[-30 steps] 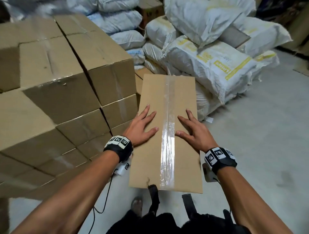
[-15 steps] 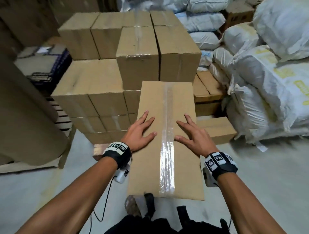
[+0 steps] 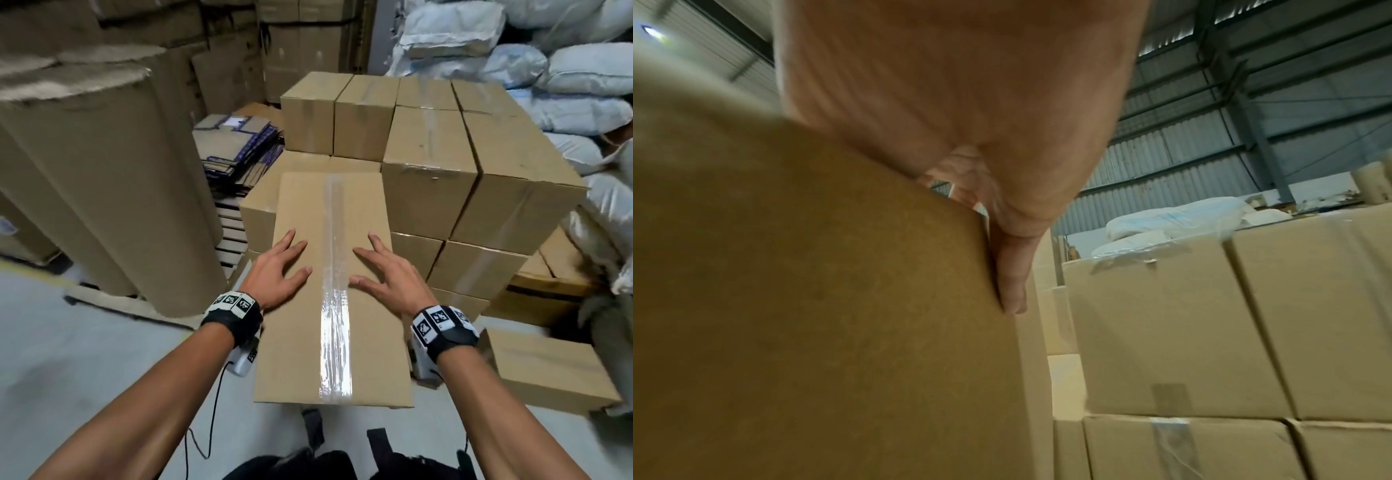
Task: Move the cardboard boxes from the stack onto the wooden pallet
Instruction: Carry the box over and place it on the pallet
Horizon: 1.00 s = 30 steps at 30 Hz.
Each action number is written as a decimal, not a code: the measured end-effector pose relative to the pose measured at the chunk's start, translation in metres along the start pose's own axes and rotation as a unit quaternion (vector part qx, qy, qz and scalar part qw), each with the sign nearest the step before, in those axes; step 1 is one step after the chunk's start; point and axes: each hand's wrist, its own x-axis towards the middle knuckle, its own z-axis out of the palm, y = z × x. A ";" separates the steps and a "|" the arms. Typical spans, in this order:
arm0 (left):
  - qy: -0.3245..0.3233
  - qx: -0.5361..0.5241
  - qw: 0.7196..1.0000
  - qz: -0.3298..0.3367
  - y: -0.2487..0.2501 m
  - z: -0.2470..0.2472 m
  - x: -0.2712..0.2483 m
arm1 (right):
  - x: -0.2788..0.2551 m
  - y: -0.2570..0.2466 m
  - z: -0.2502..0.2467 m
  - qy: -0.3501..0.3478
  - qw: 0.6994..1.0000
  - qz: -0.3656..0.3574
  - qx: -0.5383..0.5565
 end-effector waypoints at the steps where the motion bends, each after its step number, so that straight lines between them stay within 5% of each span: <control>1: 0.001 0.006 1.000 0.004 -0.013 -0.008 0.011 | 0.018 -0.005 0.003 0.000 1.000 -0.003 0.001; 8: -0.003 0.008 1.000 0.030 -0.081 -0.057 0.102 | 0.129 -0.033 0.004 0.005 1.000 0.003 -0.012; 15: -0.020 -0.019 0.998 0.047 -0.114 -0.076 0.214 | 0.222 -0.033 -0.045 -0.052 0.997 0.007 -0.062; 30: -0.055 -0.048 0.995 0.071 -0.118 -0.066 0.482 | 0.430 0.051 -0.162 -0.113 0.984 0.046 -0.131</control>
